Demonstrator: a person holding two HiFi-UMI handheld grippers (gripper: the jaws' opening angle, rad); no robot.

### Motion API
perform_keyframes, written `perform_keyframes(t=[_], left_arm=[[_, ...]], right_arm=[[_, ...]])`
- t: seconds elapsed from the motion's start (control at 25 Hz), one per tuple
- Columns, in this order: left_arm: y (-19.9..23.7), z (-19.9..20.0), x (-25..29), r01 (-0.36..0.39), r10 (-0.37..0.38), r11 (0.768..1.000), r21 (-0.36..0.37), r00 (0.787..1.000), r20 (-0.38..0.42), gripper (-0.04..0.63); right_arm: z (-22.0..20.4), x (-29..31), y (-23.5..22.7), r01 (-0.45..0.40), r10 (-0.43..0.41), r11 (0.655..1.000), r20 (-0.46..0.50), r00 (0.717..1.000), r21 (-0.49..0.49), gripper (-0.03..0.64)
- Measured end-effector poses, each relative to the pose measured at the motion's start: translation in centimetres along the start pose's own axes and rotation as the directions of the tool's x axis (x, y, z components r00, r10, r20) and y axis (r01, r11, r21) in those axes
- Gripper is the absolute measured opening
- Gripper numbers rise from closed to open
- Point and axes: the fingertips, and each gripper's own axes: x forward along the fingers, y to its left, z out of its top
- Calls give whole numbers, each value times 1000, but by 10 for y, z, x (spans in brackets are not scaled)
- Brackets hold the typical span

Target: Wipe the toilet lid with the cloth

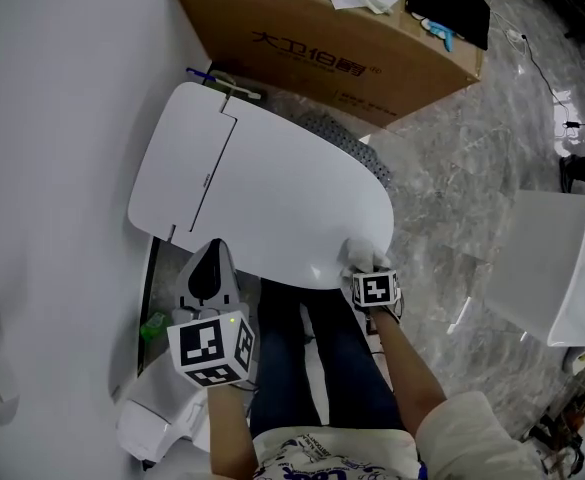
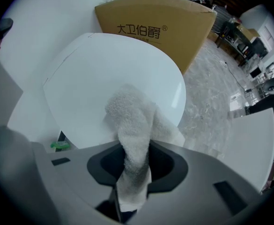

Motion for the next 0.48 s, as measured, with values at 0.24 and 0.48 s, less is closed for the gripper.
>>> perform_keyframes(t=[0.24,0.48], left_arm=[[2,23,-8,-17,17,1000,-6,999,40,9],[-5,75,-28,-28,29,1000,-9,992,126,9]], right_arm=[[9,-27,-7,-76,73,995,56,996,61,101],[59,-95,-4,-132,109,988,236,966,82,103]])
